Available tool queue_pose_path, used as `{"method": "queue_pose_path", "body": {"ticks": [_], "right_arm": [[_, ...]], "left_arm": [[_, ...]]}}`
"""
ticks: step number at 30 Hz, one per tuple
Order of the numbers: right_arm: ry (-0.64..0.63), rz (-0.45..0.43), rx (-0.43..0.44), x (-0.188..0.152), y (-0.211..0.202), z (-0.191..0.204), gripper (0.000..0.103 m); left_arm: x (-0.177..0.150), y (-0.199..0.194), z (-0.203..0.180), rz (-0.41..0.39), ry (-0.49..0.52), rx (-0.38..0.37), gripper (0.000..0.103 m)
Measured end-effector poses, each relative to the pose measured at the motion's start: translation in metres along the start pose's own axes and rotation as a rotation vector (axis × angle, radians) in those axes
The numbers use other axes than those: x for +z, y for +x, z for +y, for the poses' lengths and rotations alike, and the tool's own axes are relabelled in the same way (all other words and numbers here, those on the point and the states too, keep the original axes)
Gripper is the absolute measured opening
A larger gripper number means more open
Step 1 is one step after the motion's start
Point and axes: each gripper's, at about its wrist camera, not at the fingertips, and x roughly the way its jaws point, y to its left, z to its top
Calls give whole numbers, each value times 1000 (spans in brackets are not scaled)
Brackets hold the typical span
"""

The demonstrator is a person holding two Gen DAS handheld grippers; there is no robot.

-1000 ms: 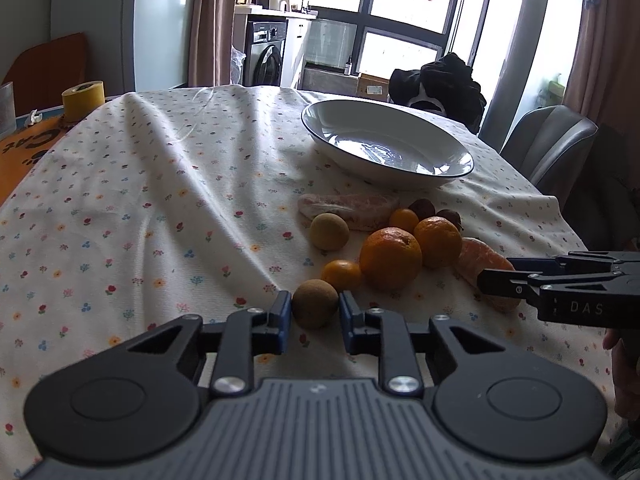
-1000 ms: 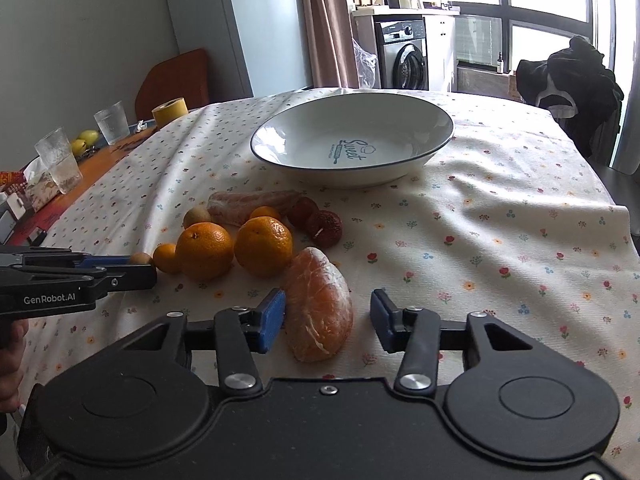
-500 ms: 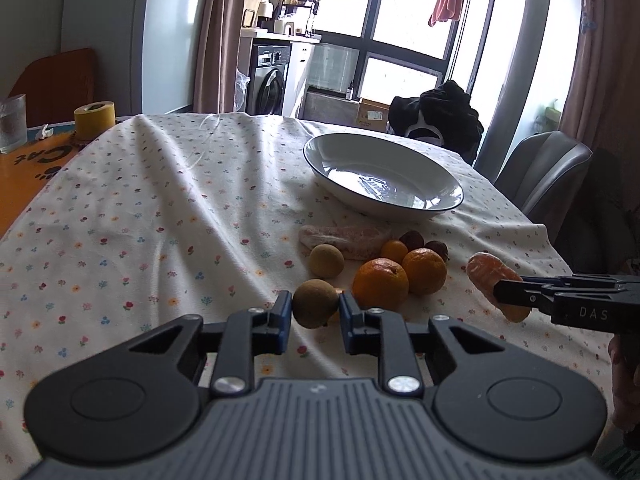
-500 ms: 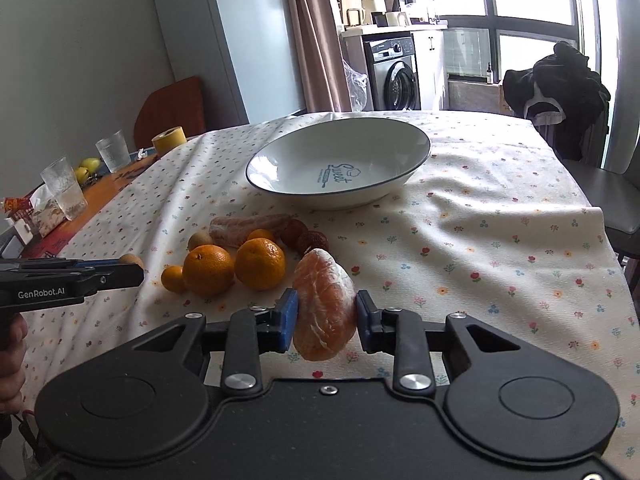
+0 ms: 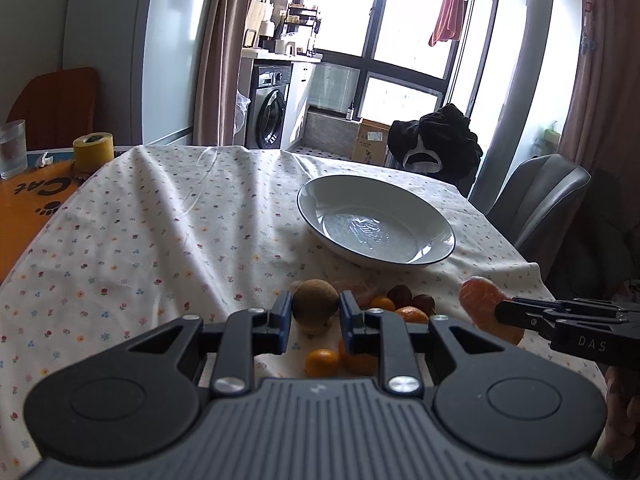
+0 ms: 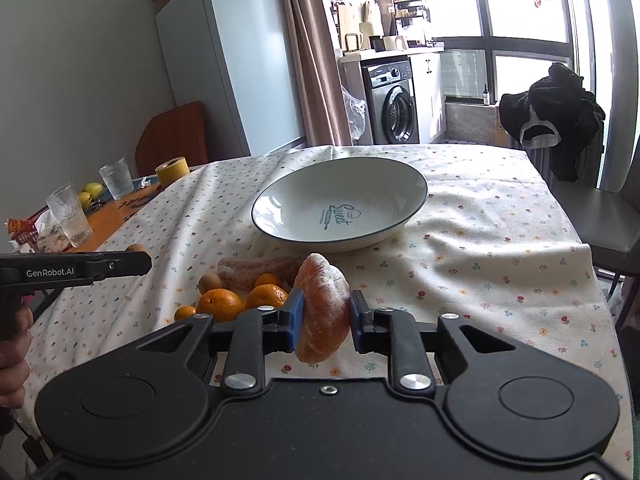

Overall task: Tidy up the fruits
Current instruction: 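Carry peeled fruit into bowl with right gripper while left grasps small round fruit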

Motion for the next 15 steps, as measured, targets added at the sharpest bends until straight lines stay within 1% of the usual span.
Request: {"method": "queue_pose_path", "body": {"ticks": [8,15], "right_arm": [[20,-10,14,5,13,3,18],[14,-38,19,14,17,5,18]], "left_arm": [[12,10,-8,-4,19,-3,23],[18,25,-12,3,29,-2,23]]}}
